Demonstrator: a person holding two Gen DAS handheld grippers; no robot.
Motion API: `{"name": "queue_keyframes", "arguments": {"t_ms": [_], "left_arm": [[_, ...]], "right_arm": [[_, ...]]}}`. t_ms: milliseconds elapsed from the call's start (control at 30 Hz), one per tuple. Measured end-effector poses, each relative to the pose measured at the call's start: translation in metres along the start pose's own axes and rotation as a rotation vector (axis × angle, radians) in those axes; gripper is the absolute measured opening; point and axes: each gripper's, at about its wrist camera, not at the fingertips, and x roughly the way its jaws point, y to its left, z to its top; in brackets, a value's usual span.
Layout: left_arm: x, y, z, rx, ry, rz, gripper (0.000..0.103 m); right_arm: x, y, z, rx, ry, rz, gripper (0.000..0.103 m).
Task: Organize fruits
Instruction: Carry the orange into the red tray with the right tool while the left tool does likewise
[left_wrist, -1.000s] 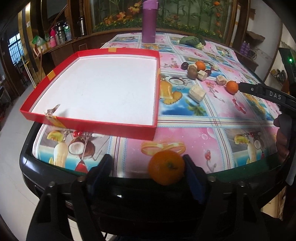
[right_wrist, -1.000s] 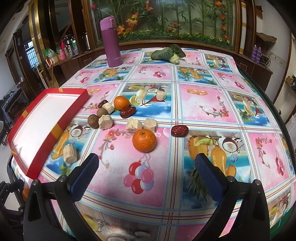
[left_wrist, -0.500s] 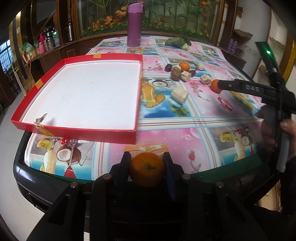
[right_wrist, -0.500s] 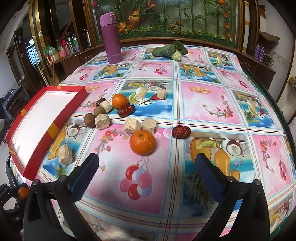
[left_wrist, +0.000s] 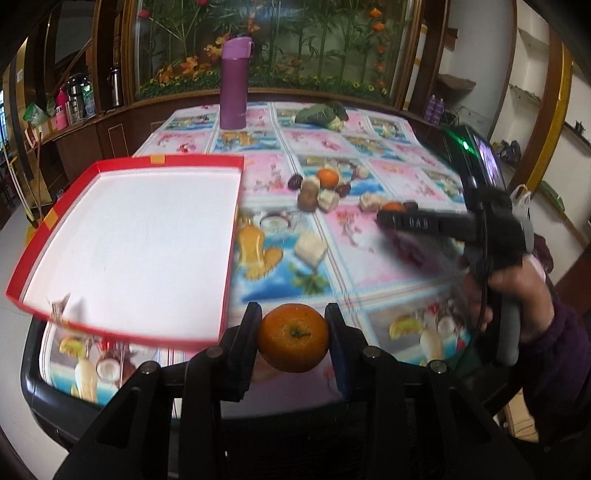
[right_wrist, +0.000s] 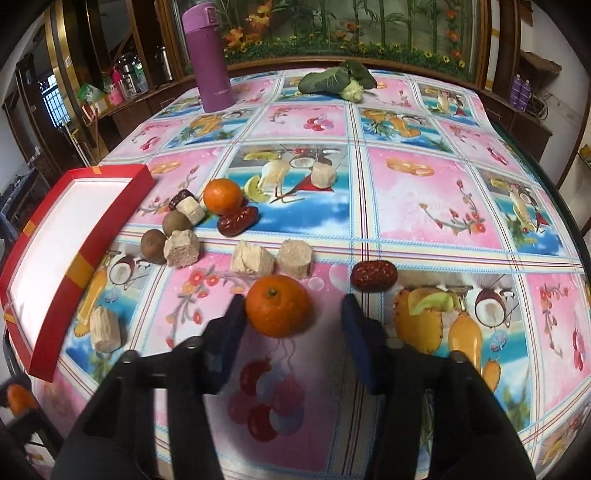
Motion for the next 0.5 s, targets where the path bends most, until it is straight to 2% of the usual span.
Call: {"name": "queue_keyframes", "arguments": {"t_ms": [67, 233, 367, 500], "left_arm": [[0.001, 0.002, 0.006, -0.011, -0.012, 0.006, 0.035], [-0.001, 0.017, 0.02, -0.053, -0.045, 0.05, 0.035], [-0.005, 0.036, 0.028, -0.086, -0.068, 0.102, 0.035], [-0.009, 0.064, 0.035, -0.134, -0.085, 0.166, 0.035]], "right_arm": [[-0.001, 0.0, -0.001, 0.002, -0.007, 0.02, 0.035], [-0.008, 0.005, -0.004, 0.0, -0.016, 0.018, 0.035], [-0.025, 0.025, -0.002, -0.02, -0.033, 0.097, 0.035], [-0.038, 0.067, 0.004, -0.078, -0.058, 0.187, 0.035]]}}
